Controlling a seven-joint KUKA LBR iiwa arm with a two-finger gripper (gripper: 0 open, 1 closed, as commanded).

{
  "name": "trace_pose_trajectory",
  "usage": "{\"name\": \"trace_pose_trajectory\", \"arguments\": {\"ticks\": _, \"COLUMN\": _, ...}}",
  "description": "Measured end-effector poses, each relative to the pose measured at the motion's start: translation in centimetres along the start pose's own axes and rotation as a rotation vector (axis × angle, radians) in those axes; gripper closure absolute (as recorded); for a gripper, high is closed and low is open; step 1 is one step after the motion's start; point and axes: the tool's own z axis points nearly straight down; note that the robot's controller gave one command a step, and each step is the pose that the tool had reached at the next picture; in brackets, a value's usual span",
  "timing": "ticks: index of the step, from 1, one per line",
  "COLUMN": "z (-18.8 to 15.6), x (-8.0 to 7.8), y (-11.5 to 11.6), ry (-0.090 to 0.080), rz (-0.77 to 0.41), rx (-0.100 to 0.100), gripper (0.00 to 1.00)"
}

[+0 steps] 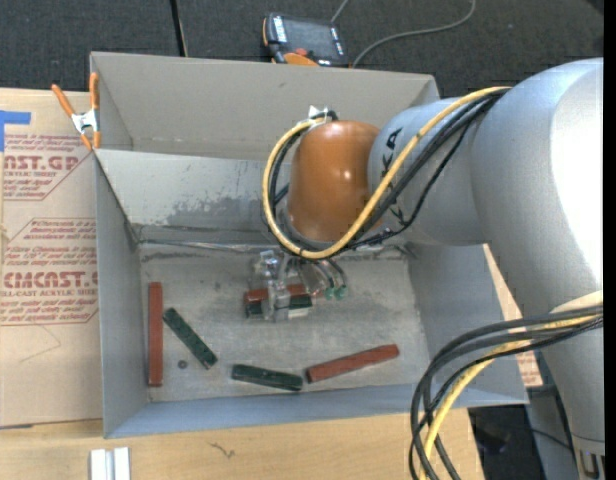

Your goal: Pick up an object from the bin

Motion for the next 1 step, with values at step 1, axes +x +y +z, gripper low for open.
{"name": "trace_pose_trajectory", "arguments": {"ticks": 1, "z": -13.53, "x": 3.61, "y": -3.22, "ry": -0.005, "rz": 0.042, "rx": 0.002, "gripper": 1.0}}
